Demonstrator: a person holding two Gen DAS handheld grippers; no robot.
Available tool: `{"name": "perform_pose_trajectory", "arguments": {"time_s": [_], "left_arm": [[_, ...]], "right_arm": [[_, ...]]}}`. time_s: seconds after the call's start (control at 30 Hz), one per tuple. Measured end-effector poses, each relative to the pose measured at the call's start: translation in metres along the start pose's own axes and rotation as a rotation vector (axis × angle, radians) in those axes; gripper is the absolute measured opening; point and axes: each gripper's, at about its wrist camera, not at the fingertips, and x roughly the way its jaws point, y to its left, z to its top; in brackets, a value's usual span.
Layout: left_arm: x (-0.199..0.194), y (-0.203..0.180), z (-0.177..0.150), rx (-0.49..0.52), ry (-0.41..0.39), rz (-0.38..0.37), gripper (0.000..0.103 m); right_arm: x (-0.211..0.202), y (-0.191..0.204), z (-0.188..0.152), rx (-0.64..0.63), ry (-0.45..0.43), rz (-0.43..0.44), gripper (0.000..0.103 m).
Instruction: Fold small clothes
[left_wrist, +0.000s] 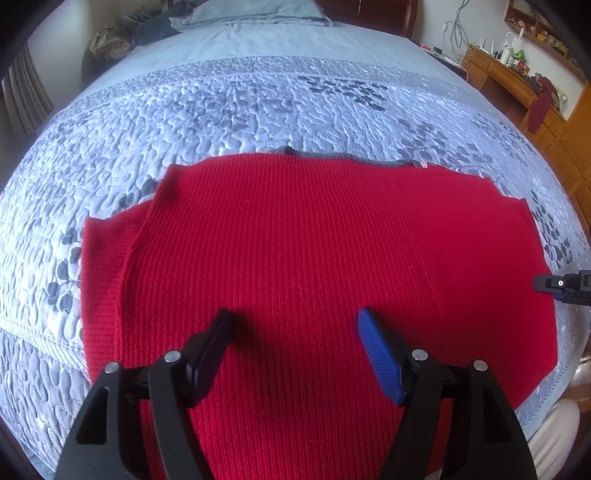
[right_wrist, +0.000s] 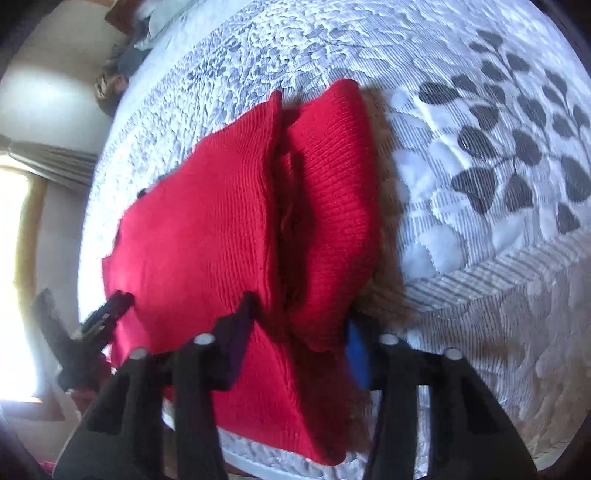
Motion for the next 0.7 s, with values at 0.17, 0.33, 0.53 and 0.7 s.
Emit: {"name": "perform_pose_trajectory", "arguments": {"time_s": [0.17, 0.33, 0.53, 0.7], "left_arm": [[0.0, 0.003, -0.001, -0.002, -0.004, -0.021, 0.072], [0.002, 0.006, -0.002, 0.0, -0.006, -0.039, 0.073], [0.002, 0.01, 0.001, 0.013, 0.019, -0.071, 0.074], [-0.013, 0.027, 0.004, -0.005, 0.006, -0.072, 0.074]], "right_arm": [[-0.007, 0.013, 0.0, -0.019, 0.002, -0.036, 0.02], [-0.016, 0.034, 0.006, -0.043, 0.006, -0.1, 0.019], [-0.036, 0.089, 0.017, -0.151, -0.005, -0.139, 0.018], [-0.043, 0.144, 0.022, -0.257, -0.009, -0.149, 0.018]]}}
